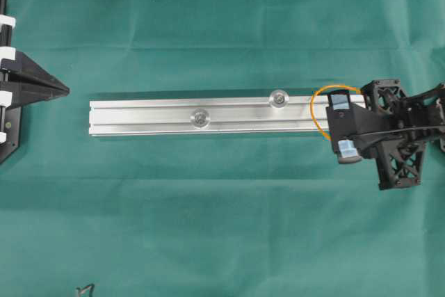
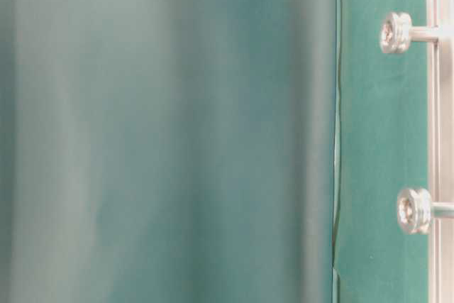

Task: Hook the rubber onto the shaft.
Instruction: 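Close the right gripper on the band's top strand and lift it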

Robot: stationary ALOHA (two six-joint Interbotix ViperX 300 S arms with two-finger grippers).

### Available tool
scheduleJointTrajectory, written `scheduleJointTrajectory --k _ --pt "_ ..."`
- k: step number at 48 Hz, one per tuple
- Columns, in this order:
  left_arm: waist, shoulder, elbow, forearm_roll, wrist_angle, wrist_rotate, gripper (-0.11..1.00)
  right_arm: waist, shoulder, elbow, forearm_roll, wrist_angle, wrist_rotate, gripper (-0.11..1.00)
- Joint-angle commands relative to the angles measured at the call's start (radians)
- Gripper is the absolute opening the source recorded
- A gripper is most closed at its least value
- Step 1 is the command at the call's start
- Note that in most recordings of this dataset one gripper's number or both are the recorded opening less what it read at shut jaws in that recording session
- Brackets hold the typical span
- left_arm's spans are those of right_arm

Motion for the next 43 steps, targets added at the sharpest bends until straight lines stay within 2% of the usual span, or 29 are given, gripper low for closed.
scheduleJointTrajectory --k 1,22,43 --pt "0.0 0.009 -0.031 0.002 -0.003 0.0 0.02 0.002 -0.034 -0.041 -0.009 0.041 0.002 0.07" --pt "0.0 0.008 -0.031 0.002 -0.003 0.002 0.02 0.002 -0.091 -0.144 -0.055 0.222 0.005 0.07" --pt "0.0 0.008 -0.031 0.002 -0.003 0.002 0.02 0.0 -0.091 -0.15 -0.057 0.227 0.005 0.07"
